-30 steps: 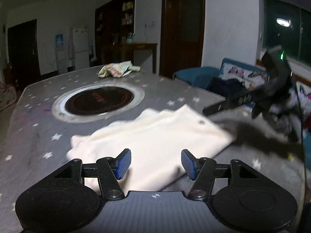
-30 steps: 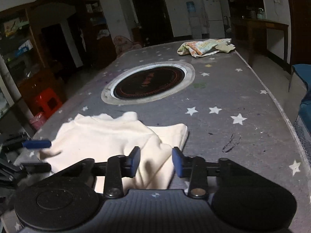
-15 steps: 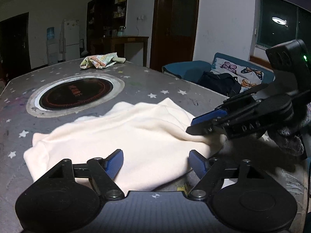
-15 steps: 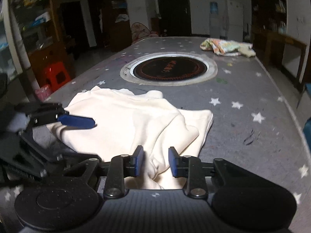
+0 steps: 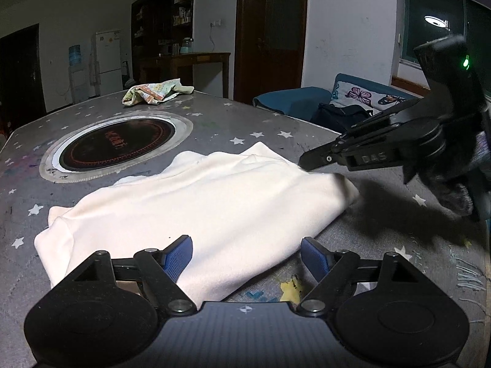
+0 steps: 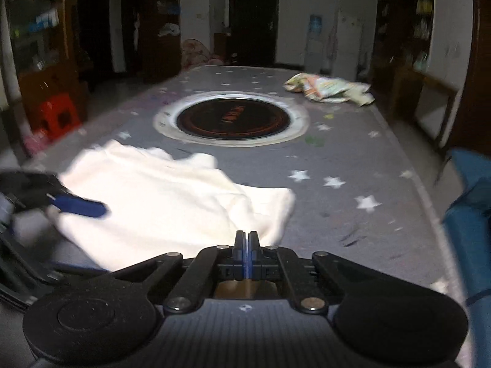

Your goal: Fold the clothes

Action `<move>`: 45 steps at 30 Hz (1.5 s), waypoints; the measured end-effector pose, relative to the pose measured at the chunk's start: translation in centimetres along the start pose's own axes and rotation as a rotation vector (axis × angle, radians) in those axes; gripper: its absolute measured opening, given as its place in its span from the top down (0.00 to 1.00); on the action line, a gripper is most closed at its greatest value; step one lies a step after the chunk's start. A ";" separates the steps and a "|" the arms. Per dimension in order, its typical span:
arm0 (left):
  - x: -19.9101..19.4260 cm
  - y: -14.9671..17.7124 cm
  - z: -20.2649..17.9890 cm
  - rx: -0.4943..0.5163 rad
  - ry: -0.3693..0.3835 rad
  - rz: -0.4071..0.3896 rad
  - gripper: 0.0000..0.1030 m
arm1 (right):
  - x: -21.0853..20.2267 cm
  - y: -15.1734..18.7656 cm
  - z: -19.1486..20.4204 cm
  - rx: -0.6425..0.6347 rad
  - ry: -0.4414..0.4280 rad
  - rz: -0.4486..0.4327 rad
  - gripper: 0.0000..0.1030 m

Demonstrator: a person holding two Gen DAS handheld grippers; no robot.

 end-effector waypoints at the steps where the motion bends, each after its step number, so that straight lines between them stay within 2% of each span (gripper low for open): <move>1: 0.0 0.0 0.0 0.001 0.000 0.001 0.22 | 0.2 0.1 -0.3 0.020 -0.019 0.013 1.00; 4: 0.0 0.0 -0.1 0.008 -0.001 0.004 0.20 | 0.1 -0.1 -1.0 0.081 -0.089 0.016 1.00; 8: 0.1 0.0 -0.3 0.015 -0.004 0.006 0.19 | 0.6 -1.3 -1.3 0.149 -0.195 0.015 0.93; 11: 0.1 0.0 -0.3 0.017 -0.005 0.007 0.19 | 2.5 -1.4 -0.6 0.131 -0.197 0.062 0.88; 16: 0.2 0.0 -0.2 0.016 -0.003 0.006 0.19 | 3.1 -1.8 0.3 0.081 -0.144 0.036 0.90; 18: 0.2 0.0 -0.2 0.015 -0.003 0.005 0.19 | 3.1 -1.8 0.0 0.108 -0.153 0.036 0.89; 19: 0.2 0.0 -0.2 0.016 -0.003 0.005 0.19 | 3.0 -1.8 -0.2 0.122 -0.150 0.032 0.85; 20: 0.2 0.0 -0.2 0.018 -0.004 0.006 0.19 | 3.0 -1.7 -0.3 0.136 -0.145 0.026 0.76; 21: 0.2 0.0 -0.2 0.020 -0.004 0.007 0.19 | 2.9 -1.6 -0.5 0.149 -0.140 0.021 0.73; 24: 0.3 0.1 -0.3 0.025 -0.006 0.009 0.19 | 3.0 -1.2 -0.6 0.151 -0.137 0.021 0.74; 25: 0.3 0.1 -0.3 0.027 -0.007 0.010 0.19 | 3.1 -1.1 -0.5 0.147 -0.137 0.016 0.78; 26: 0.4 0.1 -0.3 0.029 -0.007 0.011 0.19 | 3.1 -1.1 -0.3 0.129 -0.126 0.008 0.89; 27: 0.4 0.1 -0.3 0.031 -0.008 0.011 0.19 | 3.1 -1.2 -0.2 0.111 -0.115 0.001 0.95; 28: 0.4 0.1 -0.3 0.033 -0.009 0.012 0.19 | 2.8 -1.6 -0.3 0.087 -0.088 -0.017 0.97; 31: 0.5 0.1 -0.3 0.038 -0.010 0.014 0.19 | 1.5 -2.9 -0.6 0.015 0.002 -0.078 0.98; 32: 0.5 0.1 -0.4 0.040 -0.011 0.015 0.19 | 1.5 -3.3 -0.8 0.011 0.007 -0.083 0.98; 35: 0.5 0.1 -0.3 0.041 -0.011 0.015 0.19 | 3.1 -2.8 -0.6 -0.020 0.010 -0.039 0.98; 36: 0.5 0.1 -0.3 0.040 -0.010 0.015 0.19 | 3.9 -2.2 -0.5 -0.026 0.005 -0.019 0.97; 39: 0.5 0.1 -0.3 0.040 -0.008 0.015 0.19 | 4.0 -1.7 -0.8 0.006 -0.025 -0.038 0.96; 41: 0.5 0.1 -0.2 0.038 -0.006 0.014 0.19 | 3.2 -1.9 -1.5 0.041 -0.046 -0.041 0.89; 43: 0.5 0.0 -0.1 0.035 -0.003 0.011 0.19 | 1.8 -2.3 -1.7 0.055 -0.066 -0.065 0.89; 45: 0.2 -0.2 0.0 0.022 0.003 0.008 0.19 | 0.5 -2.6 -1.2 0.066 -0.120 -0.081 0.89</move>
Point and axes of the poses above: each gripper's, at about its wrist camera, not at the fingertips, and x roughly the way its jaws point, z to its left, y to its underside, the point moved 6 cm from there along x, roughly the way its jaws point, and after that the axes turned 11 degrees about z, right-handed, at the moved point
